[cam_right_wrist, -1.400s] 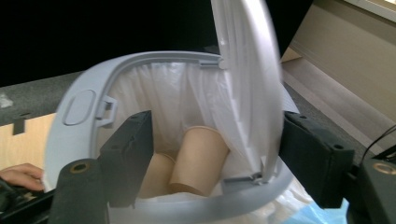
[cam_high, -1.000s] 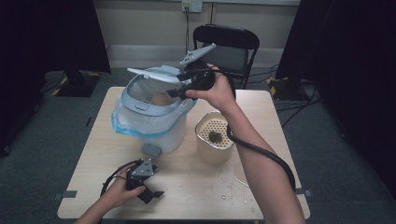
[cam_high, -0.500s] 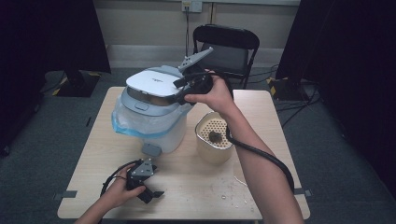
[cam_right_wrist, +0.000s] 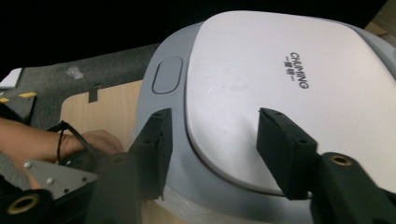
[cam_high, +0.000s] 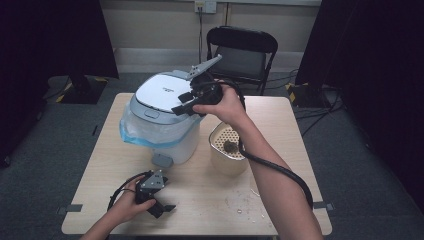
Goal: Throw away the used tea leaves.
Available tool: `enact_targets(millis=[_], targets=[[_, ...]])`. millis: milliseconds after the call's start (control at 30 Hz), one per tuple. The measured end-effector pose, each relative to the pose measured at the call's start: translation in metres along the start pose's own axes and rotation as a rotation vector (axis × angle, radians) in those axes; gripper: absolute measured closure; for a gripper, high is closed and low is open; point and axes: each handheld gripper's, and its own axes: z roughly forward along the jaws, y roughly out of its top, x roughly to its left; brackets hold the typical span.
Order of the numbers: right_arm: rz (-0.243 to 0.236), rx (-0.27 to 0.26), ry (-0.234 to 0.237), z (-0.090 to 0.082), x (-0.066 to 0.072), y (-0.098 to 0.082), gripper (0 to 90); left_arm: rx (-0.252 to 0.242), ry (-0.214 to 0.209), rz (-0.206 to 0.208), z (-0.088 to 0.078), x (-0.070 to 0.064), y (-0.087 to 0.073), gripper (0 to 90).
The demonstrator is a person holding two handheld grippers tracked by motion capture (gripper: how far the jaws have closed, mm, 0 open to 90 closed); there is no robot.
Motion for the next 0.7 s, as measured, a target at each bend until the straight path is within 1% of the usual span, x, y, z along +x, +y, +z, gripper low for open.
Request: enact_targets(millis=[67,100,133,200,300,333,433,600,700], targets=[[0.009,-0.012,-0.004,0.001,-0.001,0.000,49.2,0.000,0.000,0.000,0.000,0.000,0.000,0.0],[0.009,-0.008,-0.013,0.002,-0.001,0.000,52.1,0.000,0.000,0.000,0.000,0.000,0.000,0.0],[0.013,-0.008,-0.018,0.002,-0.001,0.000,52.8,0.000,0.000,-0.001,0.000,0.000,0.000,0.0],[0.009,-0.005,-0.031,0.004,-0.001,0.000,58.5,0.001,-0.001,0.002,0.000,0.000,0.000,0.0],[0.014,-0.017,-0.045,0.008,-0.002,0.001,62.0,0.000,-0.001,0.002,0.000,0.000,0.000,0.0],[0.009,-0.019,-0.055,0.008,-0.002,0.001,63.9,0.000,0.000,0.000,0.000,0.000,0.000,0.0],[0.008,-0.021,-0.079,0.011,-0.003,0.003,66.9,0.000,0.000,-0.001,0.000,0.000,0.000,0.0],[0.026,-0.035,-0.108,0.016,-0.005,0.005,70.4,0.000,0.000,0.000,0.000,0.000,0.000,0.0],[0.012,-0.023,-0.113,0.018,-0.005,0.008,72.5,0.000,0.000,0.000,0.000,0.000,0.000,0.0]])
